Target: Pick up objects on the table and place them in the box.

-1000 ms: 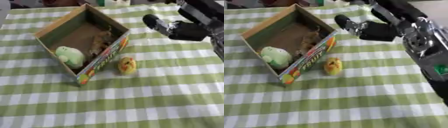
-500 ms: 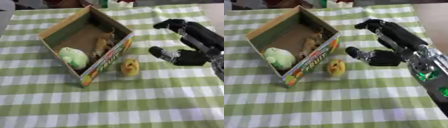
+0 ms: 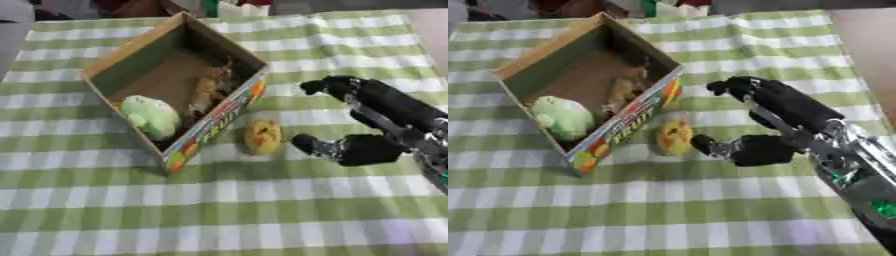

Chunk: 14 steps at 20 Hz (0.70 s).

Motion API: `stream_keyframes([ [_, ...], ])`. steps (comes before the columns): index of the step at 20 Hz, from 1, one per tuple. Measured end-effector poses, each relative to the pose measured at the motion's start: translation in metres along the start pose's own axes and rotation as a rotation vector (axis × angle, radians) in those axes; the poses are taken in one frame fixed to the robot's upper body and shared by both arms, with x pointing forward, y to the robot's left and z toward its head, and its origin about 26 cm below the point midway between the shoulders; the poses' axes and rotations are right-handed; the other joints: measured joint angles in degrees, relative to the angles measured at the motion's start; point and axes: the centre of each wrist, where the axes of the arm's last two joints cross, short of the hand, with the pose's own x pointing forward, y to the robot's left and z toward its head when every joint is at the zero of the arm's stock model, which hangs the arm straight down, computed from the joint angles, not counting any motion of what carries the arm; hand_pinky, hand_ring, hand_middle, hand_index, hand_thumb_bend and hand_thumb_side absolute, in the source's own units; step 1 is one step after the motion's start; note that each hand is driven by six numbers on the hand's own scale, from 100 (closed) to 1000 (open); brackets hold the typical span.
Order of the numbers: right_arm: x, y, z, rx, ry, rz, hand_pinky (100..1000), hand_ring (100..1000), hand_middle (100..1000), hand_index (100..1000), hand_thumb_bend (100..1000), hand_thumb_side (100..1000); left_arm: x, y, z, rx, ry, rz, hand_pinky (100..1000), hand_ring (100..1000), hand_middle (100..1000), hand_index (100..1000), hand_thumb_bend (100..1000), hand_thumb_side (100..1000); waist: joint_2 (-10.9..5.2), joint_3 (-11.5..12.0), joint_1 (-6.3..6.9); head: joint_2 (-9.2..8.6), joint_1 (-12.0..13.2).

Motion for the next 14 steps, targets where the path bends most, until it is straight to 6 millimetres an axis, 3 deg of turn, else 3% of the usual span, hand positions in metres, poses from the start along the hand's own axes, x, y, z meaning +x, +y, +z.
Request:
stream_keyframes([
  [14, 0.020, 0.006, -0.013, 0.081, 0.009, -0.006, 846, 910, 817, 959, 489, 895, 0.000, 0.000, 0.000, -0.001, 0.002, 0.004, 558, 624, 653, 822, 100, 1000, 0.01, 0.6, -0.12, -0.31, -1.7],
])
